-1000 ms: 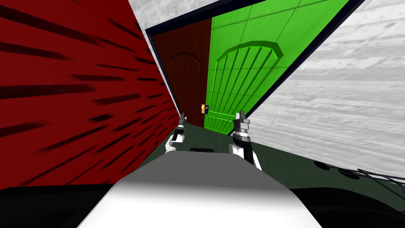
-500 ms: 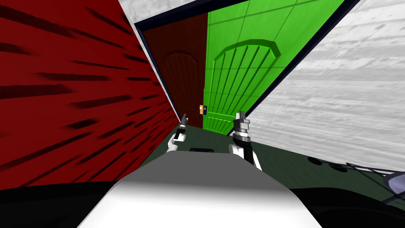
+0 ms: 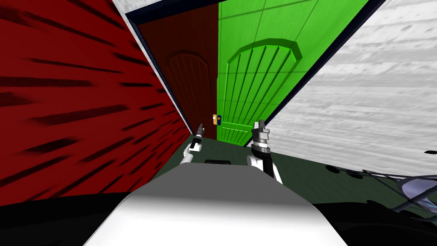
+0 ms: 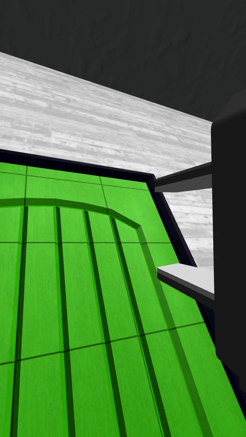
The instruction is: Pull the door open
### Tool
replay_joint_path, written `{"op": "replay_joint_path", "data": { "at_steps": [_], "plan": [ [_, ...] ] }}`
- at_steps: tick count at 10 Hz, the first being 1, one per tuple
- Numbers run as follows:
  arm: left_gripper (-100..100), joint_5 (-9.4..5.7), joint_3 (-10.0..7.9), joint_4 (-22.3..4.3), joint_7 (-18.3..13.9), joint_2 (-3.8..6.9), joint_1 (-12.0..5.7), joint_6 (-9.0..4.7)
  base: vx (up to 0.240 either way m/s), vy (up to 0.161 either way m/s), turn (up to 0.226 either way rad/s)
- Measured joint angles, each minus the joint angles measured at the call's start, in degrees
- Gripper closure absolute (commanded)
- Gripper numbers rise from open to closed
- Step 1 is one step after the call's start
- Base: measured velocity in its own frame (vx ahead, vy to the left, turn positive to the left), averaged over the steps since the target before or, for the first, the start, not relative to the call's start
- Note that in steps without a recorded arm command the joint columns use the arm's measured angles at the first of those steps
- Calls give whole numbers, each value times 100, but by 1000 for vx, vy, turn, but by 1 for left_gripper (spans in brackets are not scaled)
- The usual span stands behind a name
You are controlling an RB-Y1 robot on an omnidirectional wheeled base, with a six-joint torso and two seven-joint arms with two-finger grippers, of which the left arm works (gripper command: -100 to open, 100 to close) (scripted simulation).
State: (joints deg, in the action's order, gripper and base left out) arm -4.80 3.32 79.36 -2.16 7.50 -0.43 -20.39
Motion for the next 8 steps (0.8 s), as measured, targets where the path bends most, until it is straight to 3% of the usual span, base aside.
{"op": "replay_joint_path", "data": {
  "at_steps": [4,8],
  "plan": [
    [-100,-133,67,-612,23,50,-355,50,97,-12,-84],
    [-100,-243,141,-1099,35,88,-591,58,99,-2,-61]
  ]
}}
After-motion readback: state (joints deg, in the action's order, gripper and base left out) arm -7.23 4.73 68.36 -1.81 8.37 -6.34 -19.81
